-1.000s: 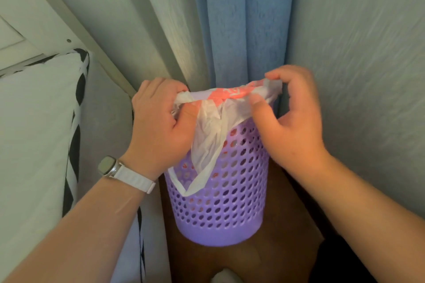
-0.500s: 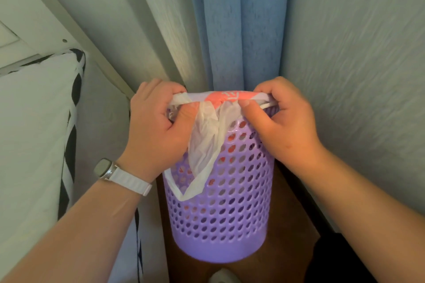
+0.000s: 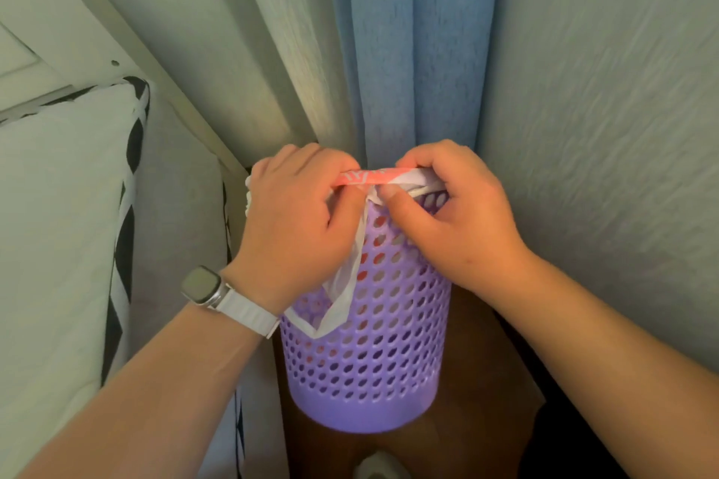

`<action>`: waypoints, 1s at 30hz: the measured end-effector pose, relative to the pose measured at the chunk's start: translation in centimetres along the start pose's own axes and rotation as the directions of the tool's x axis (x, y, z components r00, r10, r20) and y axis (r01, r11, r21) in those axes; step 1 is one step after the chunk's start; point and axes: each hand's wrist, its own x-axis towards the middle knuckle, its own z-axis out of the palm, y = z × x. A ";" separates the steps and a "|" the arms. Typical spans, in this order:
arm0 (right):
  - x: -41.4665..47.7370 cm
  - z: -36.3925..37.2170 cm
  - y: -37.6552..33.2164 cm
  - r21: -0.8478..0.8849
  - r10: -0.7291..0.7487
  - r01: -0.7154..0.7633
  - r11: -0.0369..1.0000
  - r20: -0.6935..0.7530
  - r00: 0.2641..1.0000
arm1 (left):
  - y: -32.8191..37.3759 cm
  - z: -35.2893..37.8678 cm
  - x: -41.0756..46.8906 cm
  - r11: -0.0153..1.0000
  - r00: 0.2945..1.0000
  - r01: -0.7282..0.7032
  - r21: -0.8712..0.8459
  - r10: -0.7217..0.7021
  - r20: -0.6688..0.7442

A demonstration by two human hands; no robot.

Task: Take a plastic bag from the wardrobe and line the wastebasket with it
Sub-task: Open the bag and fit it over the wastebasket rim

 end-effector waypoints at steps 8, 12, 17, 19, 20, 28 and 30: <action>1.1 -1.9 2.6 0.052 -0.042 0.037 0.998 0.090 0.995 | -2.1 -0.6 0.3 0.999 0.999 0.002 -0.050 -0.004 -0.046; 0.9 -1.8 3.0 0.048 -0.079 0.076 0.996 0.063 0.995 | -2.4 -0.7 0.2 0.999 0.998 -0.014 -0.044 0.011 -0.065; 0.8 -1.8 3.5 0.043 -0.129 0.127 0.991 0.031 0.991 | -2.9 -0.6 0.0 0.999 0.998 -0.015 -0.046 0.012 -0.068; 0.9 -1.9 3.4 0.072 -0.140 0.140 0.988 0.001 0.990 | -3.2 -0.7 0.0 0.999 0.998 -0.017 -0.047 0.014 -0.069; 1.0 -2.0 3.4 0.083 -0.144 0.144 0.986 -0.012 0.990 | -3.3 -0.7 0.0 0.999 0.997 -0.010 -0.046 0.006 -0.074; 0.7 -1.7 3.4 0.064 -0.106 0.102 0.993 0.060 0.993 | -3.6 -1.3 0.2 0.994 0.993 -0.089 -0.056 0.084 -0.078; 0.8 -1.8 3.3 0.069 -0.112 0.108 0.992 0.071 0.991 | -3.7 -1.2 0.1 0.993 0.992 -0.100 -0.058 0.096 -0.081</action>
